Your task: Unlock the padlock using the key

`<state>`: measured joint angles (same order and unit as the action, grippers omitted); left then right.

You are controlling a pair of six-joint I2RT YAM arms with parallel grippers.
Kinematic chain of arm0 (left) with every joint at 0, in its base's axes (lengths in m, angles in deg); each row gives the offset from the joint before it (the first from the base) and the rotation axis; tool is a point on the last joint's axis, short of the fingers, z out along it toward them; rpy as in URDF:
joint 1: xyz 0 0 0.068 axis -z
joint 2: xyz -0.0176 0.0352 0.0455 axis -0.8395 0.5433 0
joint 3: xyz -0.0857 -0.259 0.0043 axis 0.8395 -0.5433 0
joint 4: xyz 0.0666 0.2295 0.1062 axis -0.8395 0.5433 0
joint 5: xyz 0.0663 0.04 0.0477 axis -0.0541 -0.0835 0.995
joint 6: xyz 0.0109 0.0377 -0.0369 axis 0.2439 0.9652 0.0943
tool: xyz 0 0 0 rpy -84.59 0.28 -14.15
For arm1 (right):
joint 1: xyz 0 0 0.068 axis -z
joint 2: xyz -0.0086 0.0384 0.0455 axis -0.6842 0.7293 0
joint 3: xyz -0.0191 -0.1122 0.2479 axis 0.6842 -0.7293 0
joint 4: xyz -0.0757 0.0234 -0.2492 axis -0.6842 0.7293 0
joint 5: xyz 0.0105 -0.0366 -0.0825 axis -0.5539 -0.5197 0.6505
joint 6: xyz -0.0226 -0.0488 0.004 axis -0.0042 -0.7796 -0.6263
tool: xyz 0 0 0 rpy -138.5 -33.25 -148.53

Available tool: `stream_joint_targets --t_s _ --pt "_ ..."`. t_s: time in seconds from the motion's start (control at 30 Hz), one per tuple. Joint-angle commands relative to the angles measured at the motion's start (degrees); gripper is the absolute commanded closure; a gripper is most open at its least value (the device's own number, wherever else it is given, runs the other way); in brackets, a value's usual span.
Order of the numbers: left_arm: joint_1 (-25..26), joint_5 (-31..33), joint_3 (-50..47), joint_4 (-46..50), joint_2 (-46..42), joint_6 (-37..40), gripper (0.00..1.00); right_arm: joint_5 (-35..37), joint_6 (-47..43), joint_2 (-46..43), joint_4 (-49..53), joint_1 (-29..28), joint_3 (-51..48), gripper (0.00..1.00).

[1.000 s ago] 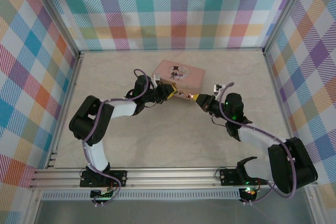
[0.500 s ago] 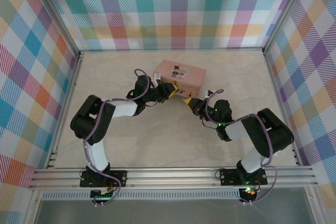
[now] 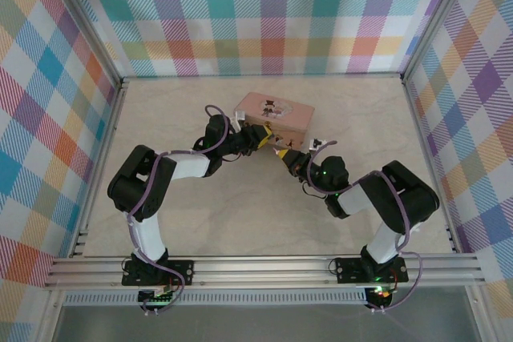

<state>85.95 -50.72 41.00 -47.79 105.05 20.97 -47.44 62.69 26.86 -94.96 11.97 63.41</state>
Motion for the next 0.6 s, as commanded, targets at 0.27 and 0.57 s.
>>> stream_joint_targets --t_s 0.27,0.57 --pt "0.9 -1.0 -1.0 -7.1 -0.1 -1.5 0.84 5.7 0.3 1.4 -1.5 -1.0 4.3 1.0" --pt "1.0 -0.8 -1.6 -8.1 -0.2 -2.0 0.83 6.6 0.2 2.8 -1.0 -1.1 5.6 1.0"
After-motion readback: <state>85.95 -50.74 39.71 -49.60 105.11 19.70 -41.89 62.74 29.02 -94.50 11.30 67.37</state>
